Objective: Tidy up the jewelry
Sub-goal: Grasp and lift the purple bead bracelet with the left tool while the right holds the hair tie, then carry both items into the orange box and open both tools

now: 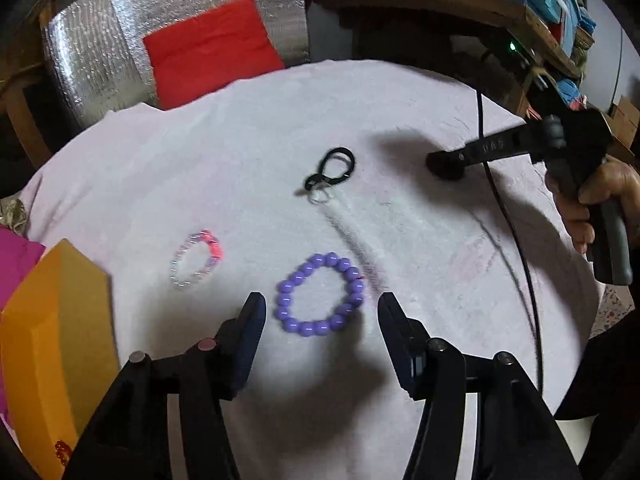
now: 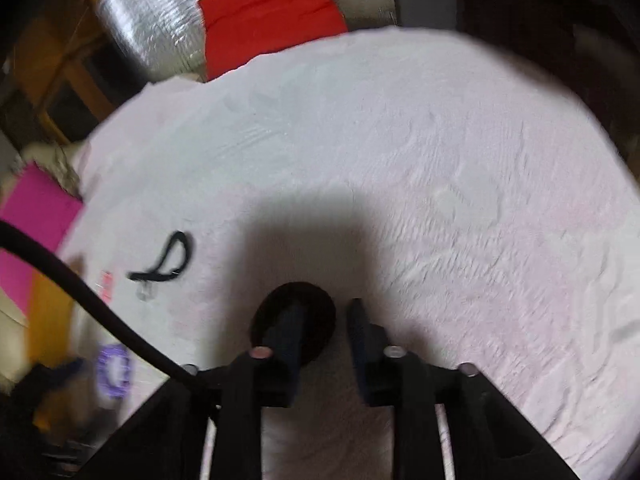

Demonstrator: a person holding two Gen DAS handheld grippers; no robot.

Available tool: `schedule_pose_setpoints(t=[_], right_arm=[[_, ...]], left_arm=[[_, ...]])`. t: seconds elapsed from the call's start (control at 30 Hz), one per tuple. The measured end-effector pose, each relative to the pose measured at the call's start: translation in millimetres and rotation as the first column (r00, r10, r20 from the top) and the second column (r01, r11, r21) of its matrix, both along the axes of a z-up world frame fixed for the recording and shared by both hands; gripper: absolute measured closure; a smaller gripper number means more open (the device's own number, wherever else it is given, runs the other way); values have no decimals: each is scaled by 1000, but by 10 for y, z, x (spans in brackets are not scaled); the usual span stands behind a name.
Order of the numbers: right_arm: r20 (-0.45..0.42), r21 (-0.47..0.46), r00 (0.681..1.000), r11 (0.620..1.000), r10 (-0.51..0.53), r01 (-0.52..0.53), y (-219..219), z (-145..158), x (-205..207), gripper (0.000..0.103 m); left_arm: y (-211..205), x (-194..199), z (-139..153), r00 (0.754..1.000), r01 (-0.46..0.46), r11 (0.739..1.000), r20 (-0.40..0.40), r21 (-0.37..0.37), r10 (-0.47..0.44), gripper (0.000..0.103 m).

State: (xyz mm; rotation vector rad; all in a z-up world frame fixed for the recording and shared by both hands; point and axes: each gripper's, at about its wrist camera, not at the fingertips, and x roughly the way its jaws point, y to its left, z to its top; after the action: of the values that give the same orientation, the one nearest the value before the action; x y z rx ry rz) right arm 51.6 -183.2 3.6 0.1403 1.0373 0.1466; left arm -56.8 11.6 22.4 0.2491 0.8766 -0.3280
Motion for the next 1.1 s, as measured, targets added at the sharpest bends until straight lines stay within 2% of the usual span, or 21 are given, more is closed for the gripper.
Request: schedule_pose_setpoints(t=[0.2, 0.33, 0.37, 0.43, 0.5, 0.6, 0.63, 0.77, 0.83, 1.03, 1.1], right_arm=[[28, -46, 1000, 999, 6, -5, 84, -14, -22, 84], [56, -53, 998, 999, 12, -9, 127, -38, -67, 83], [60, -52, 998, 999, 15, -12, 131, -48, -71, 83], [67, -41, 998, 999, 15, -12, 108, -50, -98, 82], [76, -36, 997, 999, 21, -18, 77, -54, -133, 81], [80, -26, 996, 999, 26, -24, 40, -53, -152, 80], [74, -22, 997, 999, 25, -24, 64, -53, -116, 80], [46, 44, 999, 999, -17, 15, -37, -45, -64, 81], [40, 60, 999, 998, -32, 30, -61, -35, -60, 92], [93, 108, 996, 994, -16, 5, -67, 109, -127, 92], [122, 165, 993, 986, -5, -16, -58, 199, -182, 92]], left_arm=[[15, 229, -239, 995, -56, 998, -80, -12, 55, 41], [26, 261, -247, 993, -80, 995, -91, -62, 74, 44], [58, 287, -246, 991, -93, 991, -102, -94, 83, 48], [78, 303, -239, 991, -106, 988, -100, -116, 95, 69], [93, 304, -228, 990, -109, 986, -99, -125, 97, 78], [83, 289, -211, 991, -104, 985, -99, -138, 91, 85], [70, 289, -203, 992, -99, 985, -97, -140, 86, 92], [-17, 318, -185, 993, -88, 985, -92, -146, 75, 93], [-35, 299, -160, 993, -94, 984, -89, -151, 81, 93], [-16, 189, 31, 995, -102, 976, -40, -191, 96, 93], [27, 114, 156, 993, -116, 969, -12, -220, 117, 93]])
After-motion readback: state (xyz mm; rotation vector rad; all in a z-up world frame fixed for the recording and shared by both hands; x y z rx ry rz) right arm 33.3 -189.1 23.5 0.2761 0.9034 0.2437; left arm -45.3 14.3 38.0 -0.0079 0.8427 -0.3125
